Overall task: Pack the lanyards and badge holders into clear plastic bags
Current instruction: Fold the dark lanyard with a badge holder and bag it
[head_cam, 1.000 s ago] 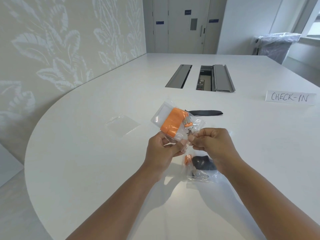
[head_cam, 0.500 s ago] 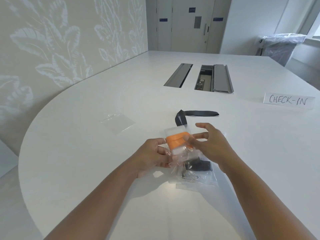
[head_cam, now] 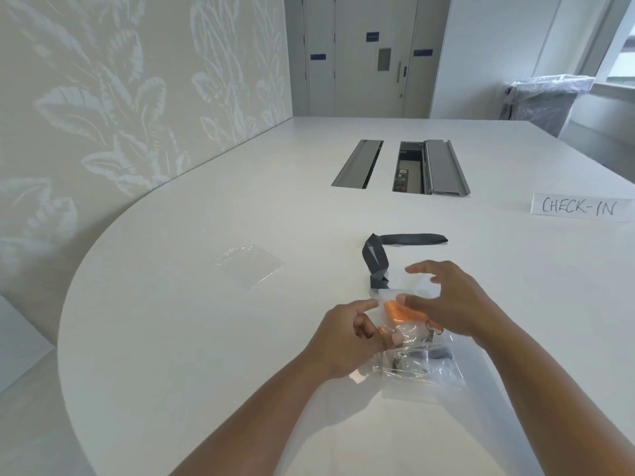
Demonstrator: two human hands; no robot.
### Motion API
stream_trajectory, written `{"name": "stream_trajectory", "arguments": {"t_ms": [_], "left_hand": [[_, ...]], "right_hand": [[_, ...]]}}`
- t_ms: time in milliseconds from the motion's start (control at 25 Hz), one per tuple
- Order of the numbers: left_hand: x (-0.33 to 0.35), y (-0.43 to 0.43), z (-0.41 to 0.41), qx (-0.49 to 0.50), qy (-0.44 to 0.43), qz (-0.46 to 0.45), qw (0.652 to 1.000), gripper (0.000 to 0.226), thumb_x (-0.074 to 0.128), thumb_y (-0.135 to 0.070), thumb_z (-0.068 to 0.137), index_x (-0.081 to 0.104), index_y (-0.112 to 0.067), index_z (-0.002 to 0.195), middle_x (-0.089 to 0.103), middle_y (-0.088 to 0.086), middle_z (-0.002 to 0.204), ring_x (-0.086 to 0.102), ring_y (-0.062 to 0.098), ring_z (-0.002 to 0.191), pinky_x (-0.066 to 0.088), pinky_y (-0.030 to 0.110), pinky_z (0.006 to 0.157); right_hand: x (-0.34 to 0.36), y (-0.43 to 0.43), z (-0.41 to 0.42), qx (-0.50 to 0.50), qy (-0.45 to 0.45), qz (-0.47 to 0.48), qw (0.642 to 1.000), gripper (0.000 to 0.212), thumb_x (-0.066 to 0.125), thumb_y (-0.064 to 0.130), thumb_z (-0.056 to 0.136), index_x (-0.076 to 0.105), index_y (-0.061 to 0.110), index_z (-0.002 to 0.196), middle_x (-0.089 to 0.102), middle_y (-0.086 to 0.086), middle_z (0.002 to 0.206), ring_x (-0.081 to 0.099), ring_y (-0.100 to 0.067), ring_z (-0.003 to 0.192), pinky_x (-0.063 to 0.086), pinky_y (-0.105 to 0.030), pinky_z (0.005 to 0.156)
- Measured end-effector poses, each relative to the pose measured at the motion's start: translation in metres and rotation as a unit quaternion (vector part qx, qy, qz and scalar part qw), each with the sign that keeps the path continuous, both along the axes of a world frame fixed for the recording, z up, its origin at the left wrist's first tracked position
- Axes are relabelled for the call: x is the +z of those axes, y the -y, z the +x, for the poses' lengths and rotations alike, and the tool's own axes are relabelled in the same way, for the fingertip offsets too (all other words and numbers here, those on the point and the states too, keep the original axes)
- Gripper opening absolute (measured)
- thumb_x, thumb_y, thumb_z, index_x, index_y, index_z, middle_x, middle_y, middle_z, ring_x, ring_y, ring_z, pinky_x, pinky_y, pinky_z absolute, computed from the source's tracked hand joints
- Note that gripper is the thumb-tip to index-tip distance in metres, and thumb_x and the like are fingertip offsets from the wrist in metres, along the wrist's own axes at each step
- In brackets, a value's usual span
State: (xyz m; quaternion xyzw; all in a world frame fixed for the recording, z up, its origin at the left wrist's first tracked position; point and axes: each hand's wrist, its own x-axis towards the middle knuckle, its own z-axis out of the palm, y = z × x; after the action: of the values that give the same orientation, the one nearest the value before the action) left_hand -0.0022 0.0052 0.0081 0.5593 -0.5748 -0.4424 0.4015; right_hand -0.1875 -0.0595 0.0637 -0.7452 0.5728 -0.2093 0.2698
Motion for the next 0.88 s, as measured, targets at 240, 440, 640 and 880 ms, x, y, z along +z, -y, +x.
{"name": "stream_trajectory", "arguments": {"t_ms": [240, 440, 640, 880], "left_hand": [[0.001, 0.002, 0.002, 0.010, -0.003, -0.020, 1.000, 0.055, 0.079, -0.034, 0.081, 0.060, -0.013, 0.128, 0.068, -0.004, 0.062, 0.057, 0.013, 0.049, 0.048, 0.025, 0.056], [0.004, 0.003, 0.005, 0.060, -0.030, -0.058, 0.996, 0.031, 0.072, -0.036, 0.086, 0.069, -0.013, 0.107, 0.065, -0.001, 0.057, 0.053, 0.016, 0.047, 0.048, 0.027, 0.051], [0.006, 0.004, 0.007, 0.110, -0.070, -0.089, 0.987, 0.010, 0.071, -0.028, 0.089, 0.071, -0.018, 0.091, 0.063, 0.002, 0.055, 0.054, 0.017, 0.049, 0.048, 0.027, 0.049], [0.013, 0.003, 0.009, 0.144, -0.112, -0.083, 0.980, 0.013, 0.068, -0.025, 0.091, 0.069, -0.012, 0.090, 0.063, 0.006, 0.059, 0.052, 0.017, 0.049, 0.046, 0.023, 0.047]], "right_hand": [[0.032, 0.058, 0.024, 0.030, -0.256, 0.014, 0.966, 0.049, 0.067, 0.047, 0.088, 0.068, 0.007, 0.116, 0.066, -0.005, 0.120, 0.060, -0.026, 0.113, 0.049, -0.038, 0.097], [0.011, 0.078, -0.012, 0.028, -0.321, 0.084, 0.943, 0.070, 0.084, 0.027, 0.075, 0.051, 0.018, 0.137, 0.053, -0.002, 0.122, 0.052, -0.023, 0.109, 0.046, -0.028, 0.082], [-0.005, 0.090, -0.010, 0.017, -0.327, 0.064, 0.943, 0.109, 0.088, 0.026, 0.065, 0.025, 0.034, 0.153, 0.023, -0.011, 0.156, 0.027, -0.039, 0.140, 0.035, -0.048, 0.112], [-0.003, 0.104, -0.012, 0.073, -0.371, 0.068, 0.923, 0.089, 0.088, 0.045, 0.062, 0.044, 0.034, 0.139, 0.046, -0.005, 0.142, 0.044, -0.025, 0.123, 0.040, -0.041, 0.104]]}}
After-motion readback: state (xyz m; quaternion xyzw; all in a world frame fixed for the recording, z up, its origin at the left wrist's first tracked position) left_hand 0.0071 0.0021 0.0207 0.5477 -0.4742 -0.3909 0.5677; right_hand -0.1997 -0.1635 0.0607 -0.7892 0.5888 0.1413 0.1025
